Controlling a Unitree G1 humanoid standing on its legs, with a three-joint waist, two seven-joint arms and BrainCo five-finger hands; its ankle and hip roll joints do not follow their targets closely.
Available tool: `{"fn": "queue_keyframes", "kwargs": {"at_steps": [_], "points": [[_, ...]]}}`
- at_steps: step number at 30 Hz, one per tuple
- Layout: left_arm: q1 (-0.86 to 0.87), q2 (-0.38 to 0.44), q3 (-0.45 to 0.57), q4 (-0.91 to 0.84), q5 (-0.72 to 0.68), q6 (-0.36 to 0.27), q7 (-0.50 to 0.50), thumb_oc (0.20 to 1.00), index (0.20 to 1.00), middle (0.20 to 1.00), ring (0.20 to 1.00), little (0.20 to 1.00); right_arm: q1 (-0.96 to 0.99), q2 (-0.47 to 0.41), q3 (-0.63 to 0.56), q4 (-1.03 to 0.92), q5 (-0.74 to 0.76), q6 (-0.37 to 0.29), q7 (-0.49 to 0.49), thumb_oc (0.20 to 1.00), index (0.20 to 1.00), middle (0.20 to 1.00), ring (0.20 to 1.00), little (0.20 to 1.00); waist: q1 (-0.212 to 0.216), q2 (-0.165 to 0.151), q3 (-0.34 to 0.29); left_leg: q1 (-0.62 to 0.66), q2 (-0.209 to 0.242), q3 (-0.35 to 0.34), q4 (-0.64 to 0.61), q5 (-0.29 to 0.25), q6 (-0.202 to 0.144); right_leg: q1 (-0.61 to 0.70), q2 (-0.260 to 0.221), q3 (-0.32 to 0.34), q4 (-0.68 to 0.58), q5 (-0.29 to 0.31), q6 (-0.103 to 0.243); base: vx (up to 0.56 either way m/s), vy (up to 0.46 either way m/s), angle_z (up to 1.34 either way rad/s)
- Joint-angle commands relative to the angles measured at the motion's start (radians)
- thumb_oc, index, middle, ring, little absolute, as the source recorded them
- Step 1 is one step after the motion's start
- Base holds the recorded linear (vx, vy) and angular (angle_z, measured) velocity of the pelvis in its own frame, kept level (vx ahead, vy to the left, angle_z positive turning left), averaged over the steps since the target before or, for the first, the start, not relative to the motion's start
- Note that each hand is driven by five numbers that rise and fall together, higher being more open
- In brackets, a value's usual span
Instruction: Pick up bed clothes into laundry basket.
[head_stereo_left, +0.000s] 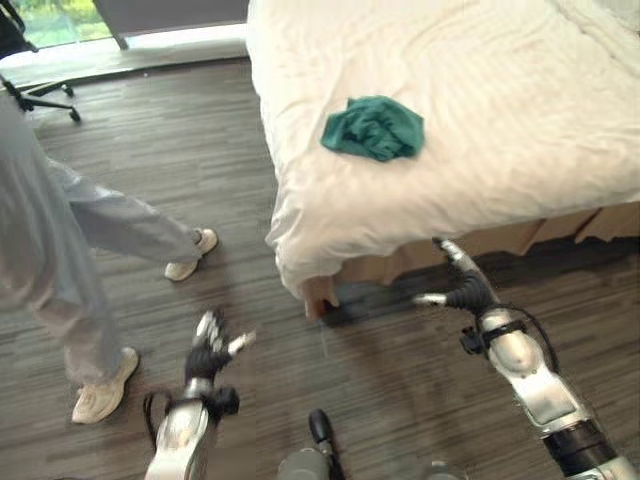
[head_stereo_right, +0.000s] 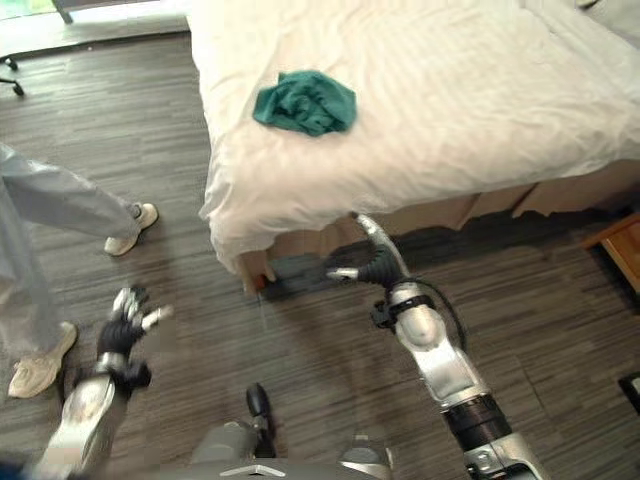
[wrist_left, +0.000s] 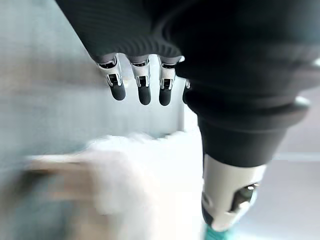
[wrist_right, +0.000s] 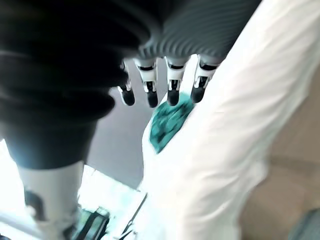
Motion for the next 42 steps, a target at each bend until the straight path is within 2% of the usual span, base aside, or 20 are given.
{"fn": "queue_keyframes", "kwargs": {"at_steps": [1,3,4,5,7,9,10,14,16,18,19,20,21,22,23,24,26,29,33,42], "points": [[-0.01,0.008,0.045,-0.043,0.0,-0.073,0.075,1.0,1.0,1.0,1.0,1.0,-0.174,-0.006,-0.041,0.105,-0.14,0.008,-0.117,1.0,1.0,1.0,1.0,1.0,0.002,-0.013,0.05,0.055,0.104,0.027,0.006,-0.136,-0.085,-0.018,0.054,-0.042,-0.155,0.128,0.021,0.35,-0.057,0.07],[-0.051,0.016,0.017,-0.005,-0.013,-0.075,0.074,1.0,1.0,1.0,1.0,1.0,-0.236,-0.02,-0.024,0.145,-0.18,0.022,-0.146,1.0,1.0,1.0,1.0,1.0,-0.012,-0.014,0.053,0.064,0.104,0.009,0.006,-0.148,-0.099,-0.046,0.084,-0.063,-0.26,0.091,-0.003,0.27,-0.086,0.31],[-0.054,0.016,0.016,-0.003,-0.013,-0.076,0.074,1.0,1.0,1.0,1.0,1.0,-0.239,-0.02,-0.023,0.148,-0.18,0.021,-0.148,1.0,1.0,1.0,1.0,1.0,-0.014,-0.012,0.055,0.063,0.106,0.007,0.006,-0.147,-0.1,-0.042,0.087,-0.066,-0.264,0.092,-0.004,0.34,-0.184,0.46],[-0.094,0.025,-0.013,0.029,-0.02,-0.079,0.071,1.0,1.0,1.0,1.0,1.0,-0.311,-0.034,0.001,0.192,-0.202,0.038,-0.166,1.0,1.0,1.0,1.0,1.0,-0.028,-0.026,0.043,0.083,0.106,0.005,0.006,-0.166,-0.122,-0.063,0.113,-0.096,-0.464,0.095,-0.017,0.37,-0.225,0.48],[-0.149,0.029,-0.036,0.065,-0.033,-0.085,0.074,1.0,1.0,1.0,1.0,1.0,-0.38,-0.025,0.024,0.245,-0.206,0.057,-0.182,1.0,1.0,1.0,1.0,1.0,-0.044,-0.033,0.038,0.104,0.114,-0.006,0.006,-0.191,-0.145,-0.096,0.124,-0.099,-0.611,0.159,-0.002,0.35,-0.217,0.36],[-0.166,0.032,-0.038,0.082,-0.041,-0.088,0.074,1.0,1.0,1.0,1.0,1.0,-0.412,-0.016,0.037,0.27,-0.214,0.061,-0.191,1.0,1.0,1.0,1.0,1.0,-0.043,-0.034,0.033,0.121,0.121,-0.014,0.006,-0.213,-0.155,-0.104,0.119,-0.096,-0.652,0.175,0.012,0.3,-0.154,0.28],[-0.19,0.027,-0.052,0.112,-0.044,-0.099,0.075,1.0,1.0,1.0,1.0,1.0,-0.459,-0.015,0.067,0.317,-0.233,0.076,-0.192,1.0,1.0,1.0,1.0,1.0,-0.048,-0.051,0.024,0.146,0.11,-0.003,0.006,-0.223,-0.156,-0.105,0.114,-0.104,-0.683,0.2,0.001,0.32,-0.184,0.3],[-0.24,0.021,-0.069,0.164,-0.049,-0.104,0.091,1.0,1.0,1.0,1.0,1.0,-0.514,-0.026,0.108,0.369,-0.259,0.087,-0.202,1.0,1.0,1.0,1.0,1.0,-0.053,-0.051,0.007,0.206,0.1,-0.005,0.028,-0.236,-0.168,-0.045,0.14,-0.106,-0.708,0.203,-0.026,0.33,-0.209,0.18],[-0.243,0.024,-0.069,0.184,-0.062,-0.11,0.089,1.0,1.0,1.0,1.0,1.0,-0.562,-0.033,0.135,0.396,-0.272,0.088,-0.203,1.0,1.0,1.0,1.0,1.0,-0.048,-0.049,0.002,0.164,0.132,-0.021,0.189,-0.24,-0.196,0.006,0.166,-0.11,-0.722,0.172,-0.055,0.22,-0.223,0.0],[-0.268,0.026,-0.08,0.193,-0.072,-0.114,0.091,1.0,1.0,1.0,1.0,1.0,-0.613,-0.06,0.148,0.405,-0.277,0.088,-0.212,1.0,1.0,1.0,1.0,1.0,-0.035,-0.06,0.019,0.076,0.179,-0.067,0.395,-0.198,-0.219,0.054,0.195,-0.1,-0.732,0.137,-0.096,0.24,-0.293,0.06],[-0.27,0.022,-0.08,0.199,-0.08,-0.117,0.094,1.0,1.0,1.0,1.0,1.0,-0.618,-0.07,0.148,0.399,-0.28,0.091,-0.213,1.0,1.0,1.0,1.0,1.0,-0.027,-0.067,0.025,0.051,0.19,-0.088,0.454,-0.174,-0.222,0.073,0.201,-0.097,-0.733,0.119,-0.11,0.28,-0.31,-0.43],[-0.278,0.016,-0.09,0.206,-0.08,-0.113,0.1,1.0,1.0,1.0,1.0,1.0,-0.626,-0.086,0.143,0.389,-0.286,0.094,-0.218,1.0,1.0,1.0,1.0,1.0,-0.009,-0.087,0.049,-0.041,0.169,-0.131,0.539,-0.162,-0.212,0.094,0.207,-0.086,-0.733,0.099,-0.129,0.21,-0.212,-0.65],[-0.278,0.016,-0.09,0.206,-0.08,-0.113,0.1,1.0,1.0,1.0,1.0,1.0,-0.625,-0.086,0.143,0.389,-0.286,0.094,-0.217,1.0,1.0,1.0,1.0,1.0,-0.01,-0.082,0.05,-0.043,0.176,-0.134,0.547,-0.169,-0.215,0.096,0.213,-0.087,-0.733,0.095,-0.129,0.19,-0.142,-0.56],[-0.266,0.008,-0.089,0.208,-0.07,-0.105,0.102,1.0,1.0,1.0,1.0,1.0,-0.626,-0.087,0.149,0.378,-0.298,0.094,-0.216,1.0,1.0,1.0,1.0,1.0,-0.002,-0.091,0.058,-0.079,0.129,-0.155,0.506,-0.211,-0.187,0.096,0.212,-0.069,-0.733,0.092,-0.123,0.18,0.065,-0.3],[-0.24,-0.004,-0.081,0.205,-0.073,-0.107,0.101,1.0,1.0,1.0,1.0,1.0,-0.625,-0.084,0.154,0.379,-0.312,0.096,-0.213,1.0,1.0,1.0,1.0,1.0,0.012,-0.072,0.058,-0.08,0.102,-0.174,0.401,-0.238,-0.17,0.104,0.221,-0.041,-0.733,0.08,-0.11,0.17,0.07,-0.17],[-0.24,-0.004,-0.081,0.204,-0.073,-0.107,0.101,1.0,1.0,1.0,1.0,1.0,-0.625,-0.085,0.154,0.378,-0.313,0.096,-0.213,1.0,1.0,1.0,1.0,1.0,0.012,-0.075,0.057,-0.078,0.097,-0.172,0.392,-0.23,-0.168,0.101,0.217,-0.04,-0.733,0.083,-0.11,0.17,0.136,-0.6],[-0.207,-0.009,-0.073,0.208,-0.074,-0.107,0.097,1.0,1.0,1.0,1.0,1.0,-0.617,-0.065,0.171,0.392,-0.321,0.097,-0.197,1.0,1.0,1.0,1.0,1.0,0.027,-0.044,0.045,-0.035,0.087,-0.19,0.209,-0.197,-0.163,0.118,0.229,-0.02,-0.733,0.075,-0.096,0.17,0.112,-0.79],[-0.181,-0.029,-0.086,0.209,-0.091,-0.102,0.079,1.0,1.0,1.0,1.0,1.0,-0.604,-0.02,0.2,0.401,-0.379,0.094,-0.188,1.0,1.0,1.0,1.0,1.0,0.018,-0.019,0.016,0.055,0.104,-0.141,0.057,-0.137,-0.17,0.124,0.233,-0.045,-0.732,0.083,-0.094,0.16,0.081,-0.68],[-0.166,-0.028,-0.094,0.198,-0.1,-0.105,0.06,1.0,1.0,1.0,1.0,1.0,-0.617,0.005,0.233,0.427,-0.39,0.089,-0.167,1.0,1.0,1.0,1.0,1.0,0.016,-0.015,0.005,0.09,0.102,-0.121,0.01,-0.122,-0.169,0.121,0.228,-0.044,-0.733,0.094,-0.086,0.09,0.038,0.17],[-0.198,-0.02,-0.095,0.209,-0.12,-0.127,0.058,1.0,1.0,1.0,1.0,1.0,-0.711,0.046,0.302,0.473,-0.423,0.092,-0.134,1.0,1.0,1.0,1.0,1.0,0.025,-0.021,0.008,0.069,0.109,-0.108,0.006,-0.125,-0.172,0.102,0.206,-0.051,-0.733,0.108,-0.065,0.05,0.013,0.13]]}}
